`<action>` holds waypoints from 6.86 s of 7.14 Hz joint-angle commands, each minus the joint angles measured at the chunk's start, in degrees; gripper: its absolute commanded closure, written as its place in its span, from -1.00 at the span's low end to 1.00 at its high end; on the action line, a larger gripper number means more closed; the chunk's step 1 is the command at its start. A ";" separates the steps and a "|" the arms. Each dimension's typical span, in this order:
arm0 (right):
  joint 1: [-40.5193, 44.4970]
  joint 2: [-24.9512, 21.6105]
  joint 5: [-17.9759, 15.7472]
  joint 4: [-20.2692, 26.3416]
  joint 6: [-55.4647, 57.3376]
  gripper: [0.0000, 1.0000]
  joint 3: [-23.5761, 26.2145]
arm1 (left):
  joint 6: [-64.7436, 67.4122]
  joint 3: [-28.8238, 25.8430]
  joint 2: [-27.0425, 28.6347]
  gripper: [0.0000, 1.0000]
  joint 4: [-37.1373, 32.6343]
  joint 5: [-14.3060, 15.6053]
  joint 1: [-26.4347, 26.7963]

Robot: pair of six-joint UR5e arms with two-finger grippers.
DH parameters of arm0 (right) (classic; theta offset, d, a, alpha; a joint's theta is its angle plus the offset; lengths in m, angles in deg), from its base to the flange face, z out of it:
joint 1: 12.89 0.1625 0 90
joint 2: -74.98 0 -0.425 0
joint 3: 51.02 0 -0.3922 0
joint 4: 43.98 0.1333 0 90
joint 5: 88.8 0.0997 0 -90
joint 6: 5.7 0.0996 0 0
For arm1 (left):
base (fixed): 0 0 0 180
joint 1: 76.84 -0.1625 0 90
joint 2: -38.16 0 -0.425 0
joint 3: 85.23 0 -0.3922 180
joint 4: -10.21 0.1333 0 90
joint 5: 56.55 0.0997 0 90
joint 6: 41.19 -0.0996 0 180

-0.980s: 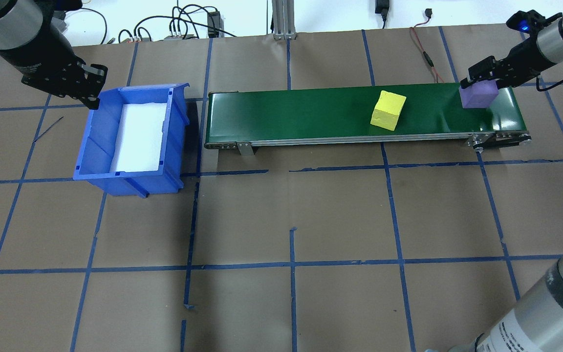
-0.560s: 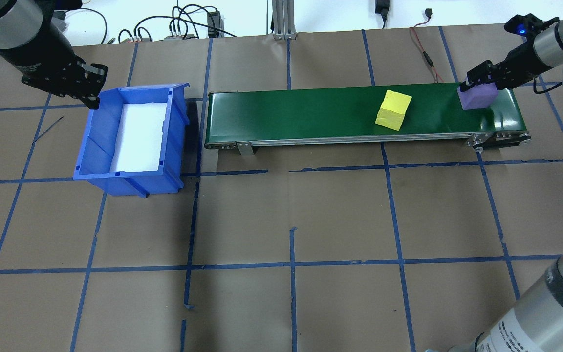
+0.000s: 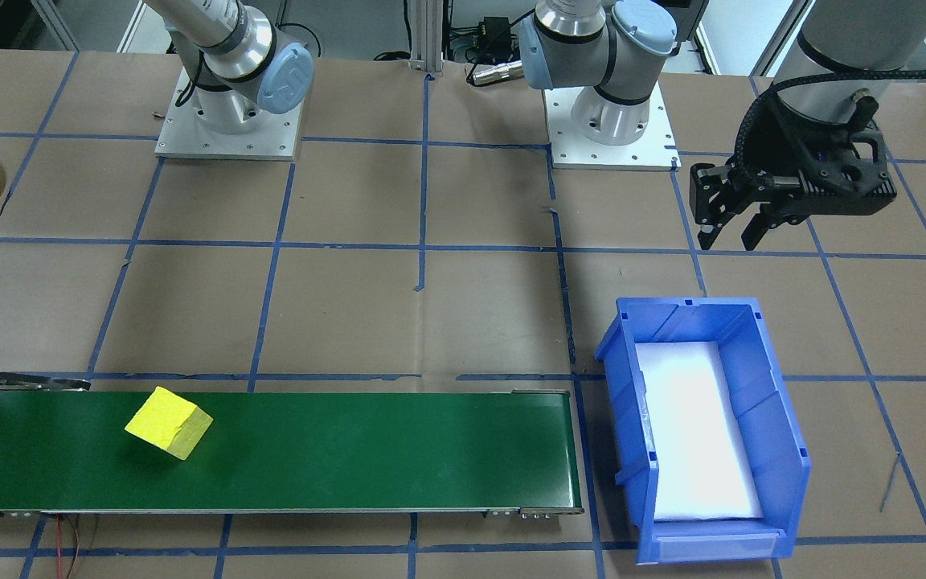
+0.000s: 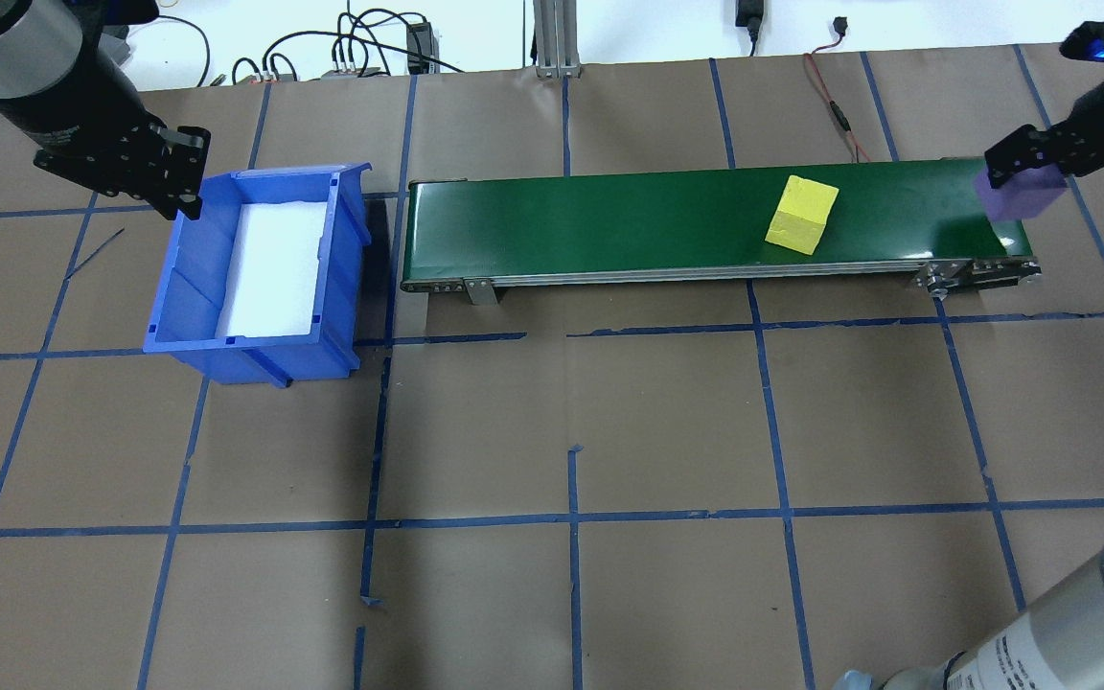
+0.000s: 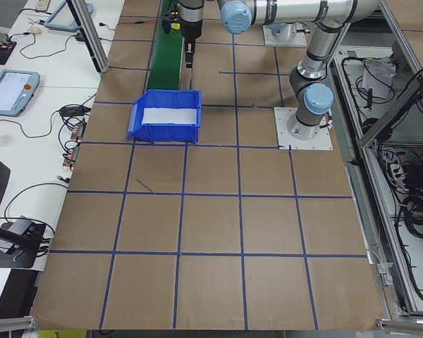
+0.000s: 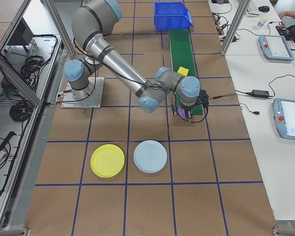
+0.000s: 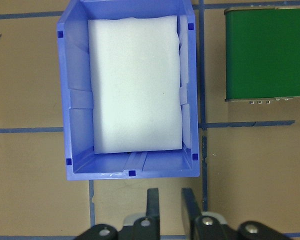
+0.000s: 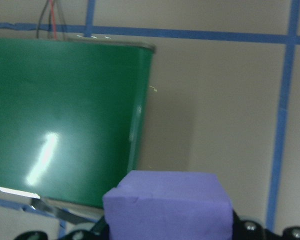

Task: Move block left to right into plate

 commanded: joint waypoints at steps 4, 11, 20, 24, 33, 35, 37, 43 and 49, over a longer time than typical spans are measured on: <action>-19.10 2.97 -5.30 -5.19 -14.37 0.11 6.27 | 0.32 0.61 -0.14 -1.00 -0.12 -2.08 2.54; -9.48 -6.49 -4.69 1.89 -9.06 -0.66 6.27 | 2.93 1.31 -0.58 -1.00 -5.20 -1.73 2.80; 9.28 -5.02 10.84 1.20 22.00 -0.66 5.65 | 14.03 3.16 -2.16 -1.00 -4.52 3.34 8.25; 9.37 0.17 12.35 -3.28 22.00 -0.66 4.95 | 14.38 3.33 -2.16 -1.00 -4.42 3.46 8.17; 7.63 -6.75 -5.55 -0.67 13.50 0.23 6.17 | 14.12 3.42 -2.07 -1.00 -4.33 3.46 7.99; -2.18 -9.31 -8.81 2.51 -2.09 0.23 10.55 | 14.21 3.33 -2.07 -1.00 -4.16 3.46 8.08; -16.22 -11.85 -12.67 6.78 -7.86 0.24 15.04 | 14.21 3.42 -1.98 -1.00 -4.33 3.37 7.99; -38.71 -6.77 -10.42 0.35 -19.57 -0.39 16.46 | 14.29 3.42 -1.72 -1.00 -4.25 3.37 8.08; -26.38 -15.25 -9.61 6.95 -17.91 -0.62 15.16 | 14.12 3.33 -2.16 -1.00 -4.25 3.46 8.08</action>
